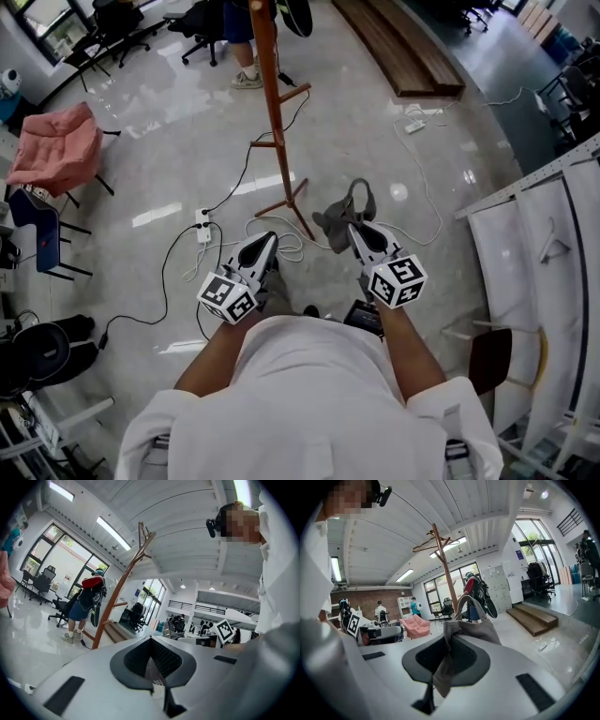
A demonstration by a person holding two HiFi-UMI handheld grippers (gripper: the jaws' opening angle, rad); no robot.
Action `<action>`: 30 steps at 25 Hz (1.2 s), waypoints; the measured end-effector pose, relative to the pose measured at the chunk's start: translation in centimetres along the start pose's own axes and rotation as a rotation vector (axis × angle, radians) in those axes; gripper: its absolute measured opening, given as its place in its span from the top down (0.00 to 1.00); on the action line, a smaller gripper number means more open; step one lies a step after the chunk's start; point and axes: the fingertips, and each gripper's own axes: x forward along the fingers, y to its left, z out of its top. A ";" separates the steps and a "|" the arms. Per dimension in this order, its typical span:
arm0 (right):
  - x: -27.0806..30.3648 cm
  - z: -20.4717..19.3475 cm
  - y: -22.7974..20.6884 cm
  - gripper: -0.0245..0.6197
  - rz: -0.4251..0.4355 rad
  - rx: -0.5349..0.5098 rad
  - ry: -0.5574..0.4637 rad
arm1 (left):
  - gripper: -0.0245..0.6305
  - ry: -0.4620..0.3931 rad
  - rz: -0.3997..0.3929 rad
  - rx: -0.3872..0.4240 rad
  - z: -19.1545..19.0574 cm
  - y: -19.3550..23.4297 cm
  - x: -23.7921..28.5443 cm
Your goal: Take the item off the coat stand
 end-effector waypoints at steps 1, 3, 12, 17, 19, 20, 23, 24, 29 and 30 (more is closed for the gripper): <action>-0.7 0.2 0.1 0.90 -0.001 -0.004 -0.006 | 0.96 0.000 0.008 0.001 -0.1 -0.2 -0.3; -2.0 0.3 0.4 0.90 0.001 -0.009 -0.018 | 0.96 0.003 0.028 0.002 -0.4 -0.4 -1.1; -6.6 -0.5 3.3 0.90 0.030 -0.059 -0.045 | 0.96 0.038 0.074 0.027 -1.5 -1.8 -3.7; -8.4 -1.7 4.1 0.90 0.053 -0.056 -0.049 | 0.96 0.032 0.057 0.029 -1.8 -3.4 -3.9; -8.8 -2.2 4.1 0.90 0.053 -0.044 -0.048 | 0.96 0.039 0.047 0.031 -2.1 -3.9 -4.0; -9.0 -2.4 4.1 0.90 0.050 -0.038 -0.047 | 0.96 0.043 0.042 0.031 -2.3 -4.2 -3.9; -9.5 -3.2 4.0 0.90 0.047 -0.022 -0.045 | 0.96 0.050 0.035 0.030 -2.9 -4.9 -3.9; -9.6 -3.5 4.1 0.90 0.048 -0.018 -0.045 | 0.96 0.051 0.036 0.030 -2.9 -5.0 -4.0; -9.5 -3.4 4.2 0.91 0.062 -0.013 -0.051 | 0.96 0.049 0.044 0.028 -2.6 -4.8 -4.4; -9.3 -3.3 4.2 0.91 0.065 -0.013 -0.054 | 0.96 0.049 0.047 0.024 -2.6 -4.6 -4.4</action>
